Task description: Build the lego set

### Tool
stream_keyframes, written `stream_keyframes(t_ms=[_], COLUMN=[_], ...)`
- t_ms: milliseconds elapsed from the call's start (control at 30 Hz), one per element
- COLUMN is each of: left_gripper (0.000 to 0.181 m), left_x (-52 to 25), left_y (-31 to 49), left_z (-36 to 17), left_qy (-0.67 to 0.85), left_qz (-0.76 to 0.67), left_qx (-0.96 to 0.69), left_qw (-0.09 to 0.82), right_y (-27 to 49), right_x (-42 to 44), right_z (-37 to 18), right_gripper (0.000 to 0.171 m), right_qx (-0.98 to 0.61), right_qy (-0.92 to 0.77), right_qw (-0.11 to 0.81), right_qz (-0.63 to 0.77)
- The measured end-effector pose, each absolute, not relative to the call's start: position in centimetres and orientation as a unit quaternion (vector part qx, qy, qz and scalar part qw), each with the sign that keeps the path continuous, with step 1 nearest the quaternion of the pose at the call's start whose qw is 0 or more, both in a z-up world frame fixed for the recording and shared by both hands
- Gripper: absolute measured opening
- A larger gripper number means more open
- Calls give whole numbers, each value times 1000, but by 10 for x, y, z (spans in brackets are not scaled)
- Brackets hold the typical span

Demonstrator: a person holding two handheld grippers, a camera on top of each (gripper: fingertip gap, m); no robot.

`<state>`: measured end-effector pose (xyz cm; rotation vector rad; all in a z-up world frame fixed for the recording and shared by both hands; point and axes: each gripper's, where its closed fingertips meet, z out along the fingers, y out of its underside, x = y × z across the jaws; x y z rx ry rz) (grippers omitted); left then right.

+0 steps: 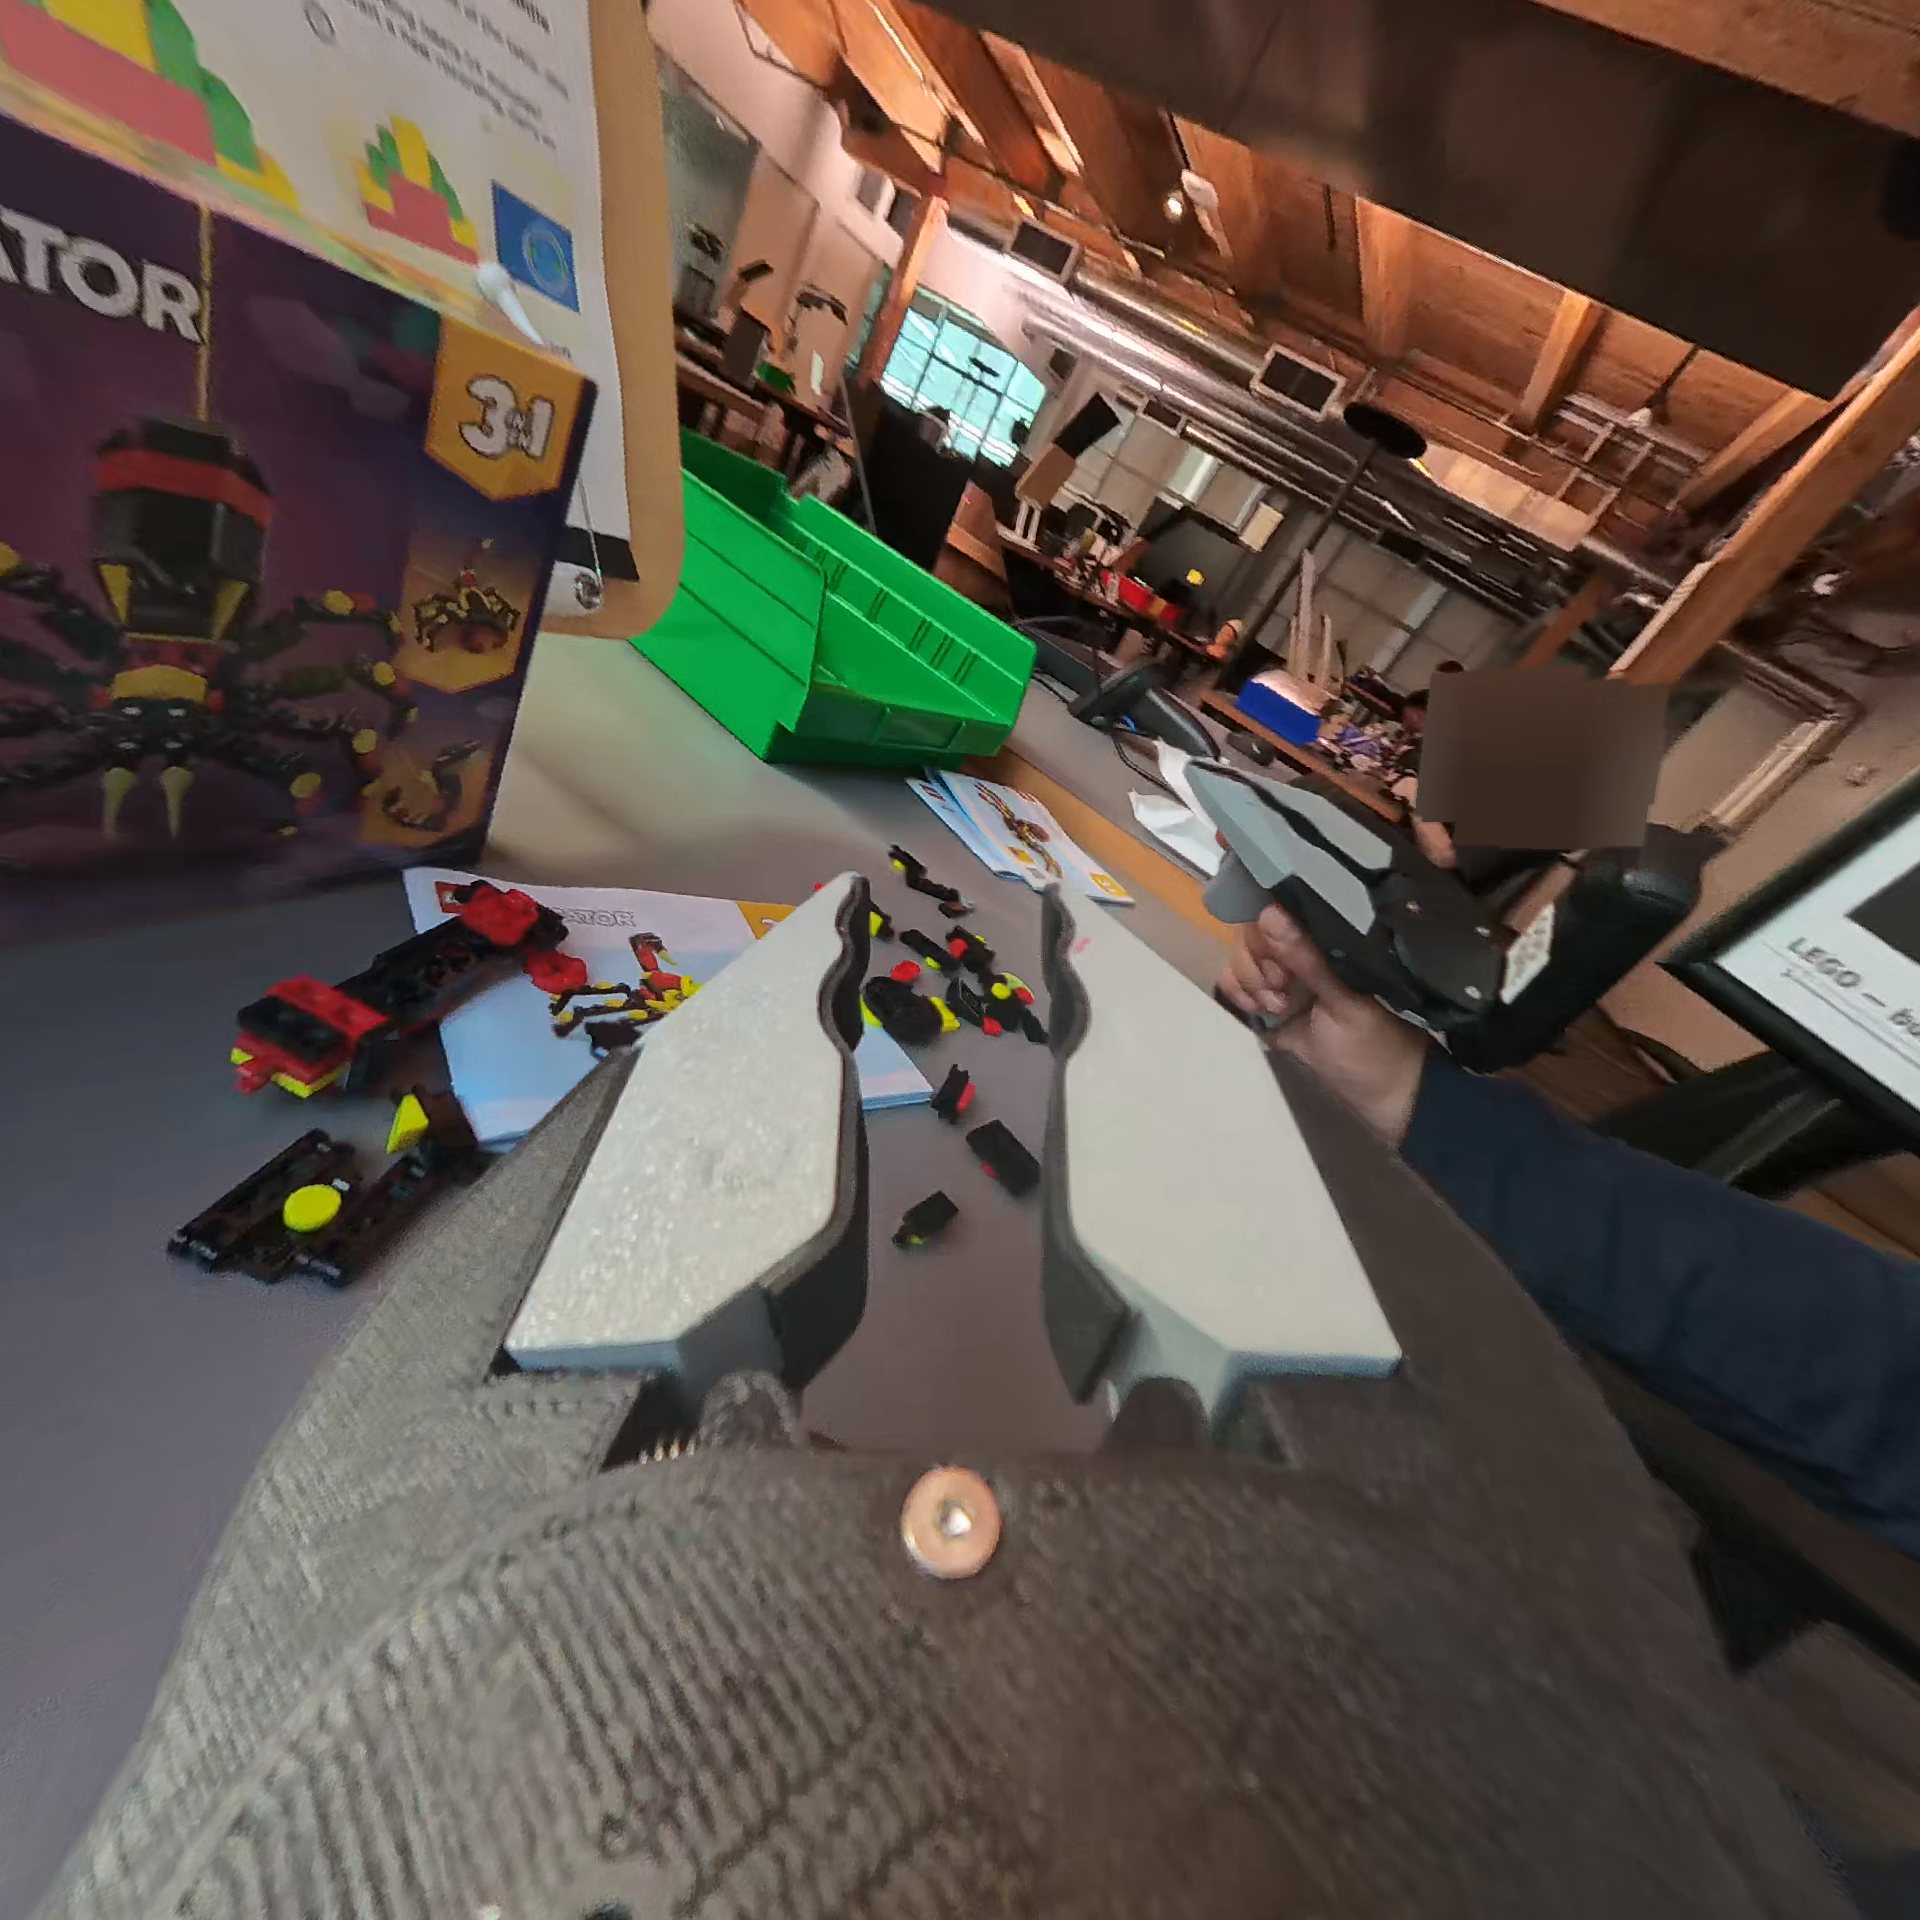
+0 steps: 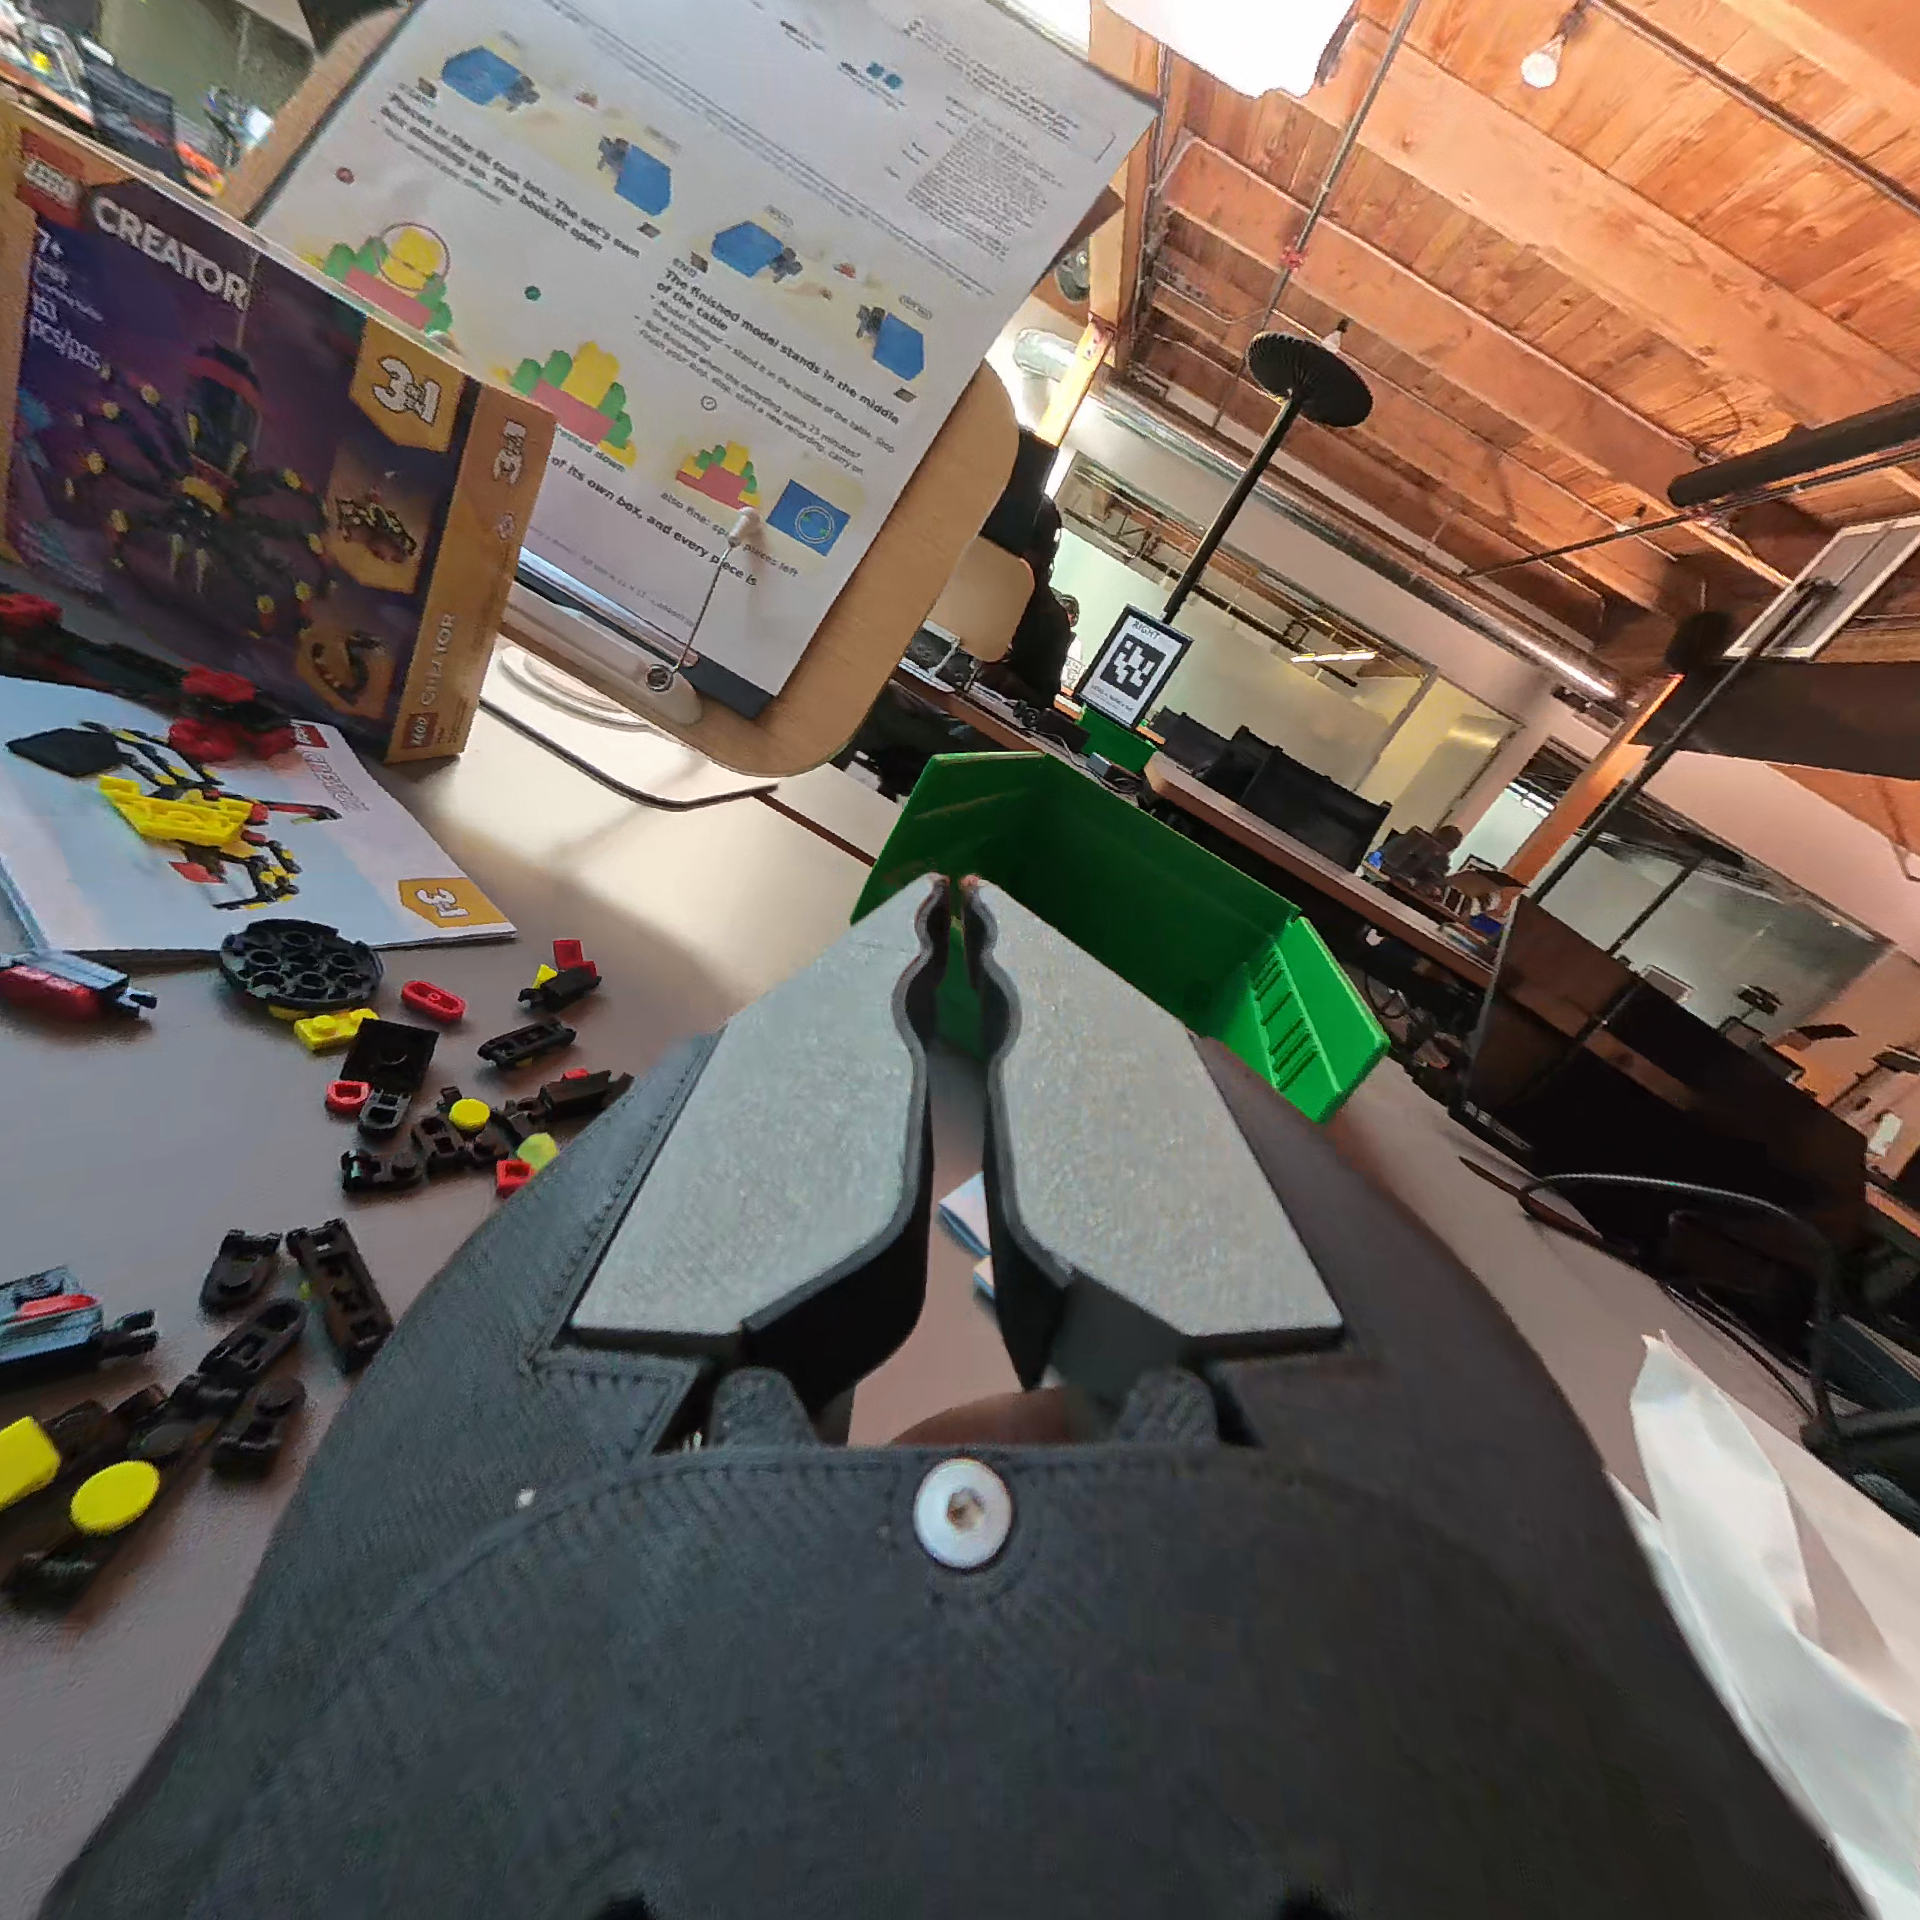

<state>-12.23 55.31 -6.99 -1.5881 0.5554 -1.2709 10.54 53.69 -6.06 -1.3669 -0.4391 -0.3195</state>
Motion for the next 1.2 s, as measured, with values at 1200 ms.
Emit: stream_keyframes(t_ms=[1200], left_gripper=[14], left_x=[-103], left_y=[521], left_z=[-99], left_qy=[393], left_qz=[-234], left_qx=[-685], left_qw=[567], right_y=[547], right_x=[88], right_z=[-55], right_gripper=[8], right_qx=[-607], right_qy=[-238], right_qw=[755], right_qz=[-67])
